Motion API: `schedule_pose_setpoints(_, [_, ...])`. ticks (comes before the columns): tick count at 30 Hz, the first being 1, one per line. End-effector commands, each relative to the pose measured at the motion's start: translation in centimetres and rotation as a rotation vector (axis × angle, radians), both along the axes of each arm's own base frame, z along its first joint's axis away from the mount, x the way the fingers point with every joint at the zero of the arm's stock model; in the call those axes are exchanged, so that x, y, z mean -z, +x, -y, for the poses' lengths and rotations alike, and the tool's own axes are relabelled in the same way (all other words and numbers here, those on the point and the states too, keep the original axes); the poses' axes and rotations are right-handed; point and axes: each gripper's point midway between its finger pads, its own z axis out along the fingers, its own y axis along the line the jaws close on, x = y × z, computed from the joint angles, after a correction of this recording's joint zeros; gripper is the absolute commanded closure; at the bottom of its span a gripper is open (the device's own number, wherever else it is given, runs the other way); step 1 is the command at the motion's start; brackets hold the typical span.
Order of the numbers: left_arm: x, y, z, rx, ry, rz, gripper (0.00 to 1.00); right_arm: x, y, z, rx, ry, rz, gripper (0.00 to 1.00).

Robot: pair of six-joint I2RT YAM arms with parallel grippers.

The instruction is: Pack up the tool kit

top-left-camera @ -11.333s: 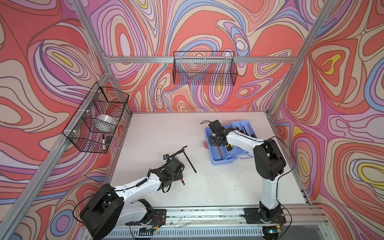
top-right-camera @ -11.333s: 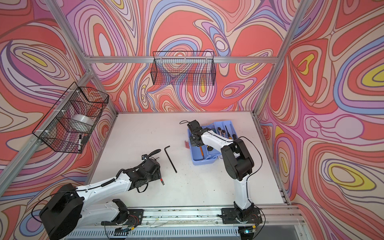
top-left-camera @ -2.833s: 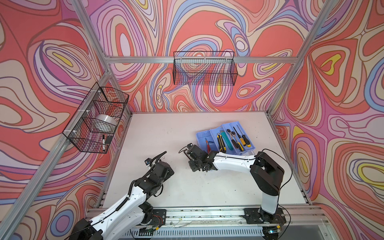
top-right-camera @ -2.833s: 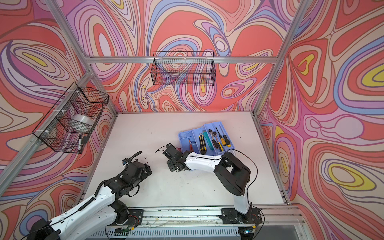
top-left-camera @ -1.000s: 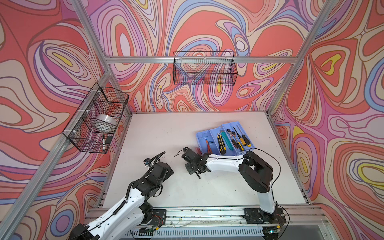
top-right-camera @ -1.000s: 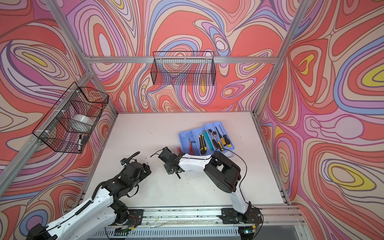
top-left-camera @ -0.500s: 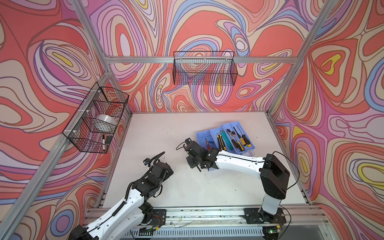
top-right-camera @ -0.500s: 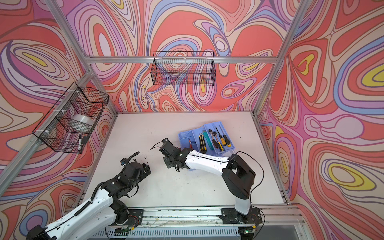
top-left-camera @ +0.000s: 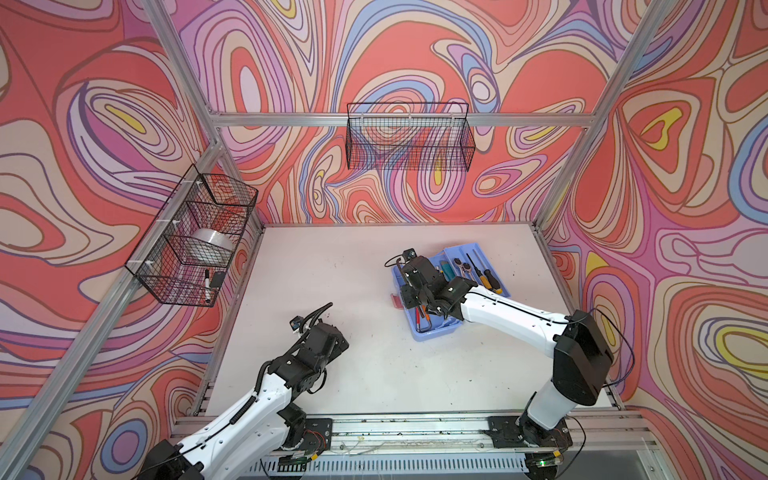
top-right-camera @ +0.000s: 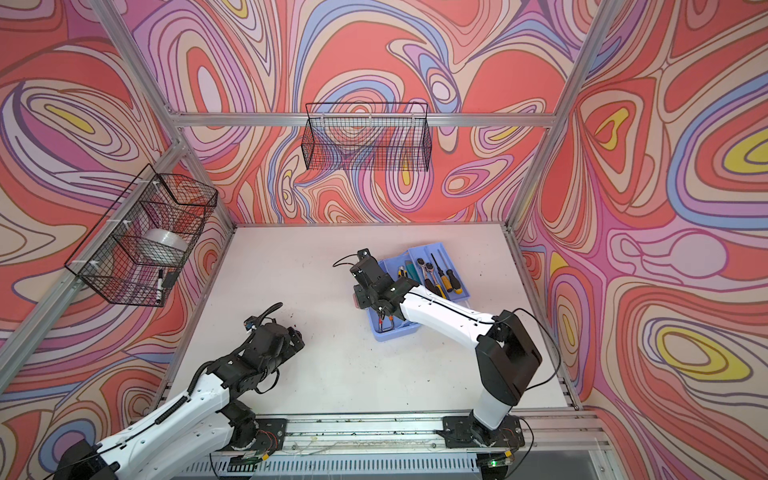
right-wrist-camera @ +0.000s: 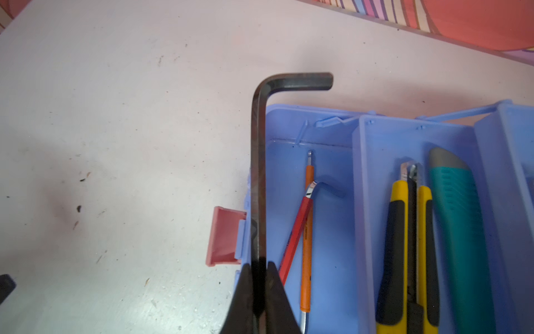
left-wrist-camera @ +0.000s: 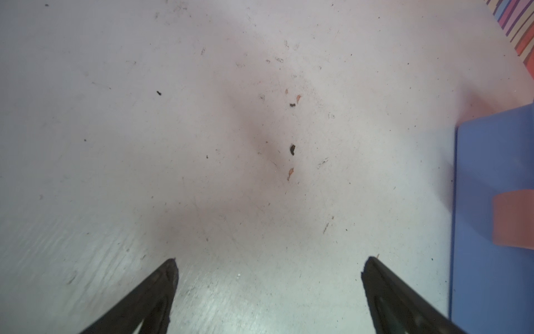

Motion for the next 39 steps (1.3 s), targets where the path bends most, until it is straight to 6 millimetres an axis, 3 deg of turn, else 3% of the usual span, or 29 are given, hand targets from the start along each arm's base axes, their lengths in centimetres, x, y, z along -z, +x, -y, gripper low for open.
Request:
schedule_pose_setpoints(1, [-0.1,0.5,0.5,-0.004,-0.028,0.008,0.0,2.0,0.4,0.6,0.009,-0.03,-0.011,1.0])
schedule_pose_setpoints(9, [0.3,0.8,1.5,0.031,-0.053,-0.005,0.0,5.0,1.1,1.2,0.028,-0.056,-0.045,1.0])
schedule_pose_setpoints(11, [0.4,0.9,1.7,0.035,-0.059,-0.008,0.0,6.6,1.2,1.4,0.033,-0.085,-0.068,1.0])
schedule_pose_setpoints(22, [0.7,1.0,2.1,0.046,-0.069,-0.018,0.0,8.5,1.3,1.7,0.051,-0.1,-0.095,1.0])
schedule_pose_setpoints(24, [0.7,1.0,2.1,0.046,-0.07,-0.017,0.0,8.6,1.3,1.8,0.056,-0.102,-0.102,0.87])
schedule_pose_setpoints(29, [0.4,1.1,2.2,0.051,-0.069,-0.012,0.0,7.0,1.0,1.9,0.058,-0.071,-0.082,0.62])
schedule_pose_setpoints(31, [0.3,1.2,2.4,0.057,-0.067,-0.009,0.0,6.5,0.9,2.0,0.058,-0.063,-0.074,0.58])
schedule_pose_setpoints(32, [0.1,1.3,2.5,0.061,-0.066,-0.006,0.0,4.9,0.8,2.0,0.059,-0.036,-0.048,0.56])
schedule_pose_setpoints(39, [-1.4,2.1,4.2,0.125,-0.016,0.019,0.0,0.5,0.0,3.0,0.057,0.029,0.04,0.45])
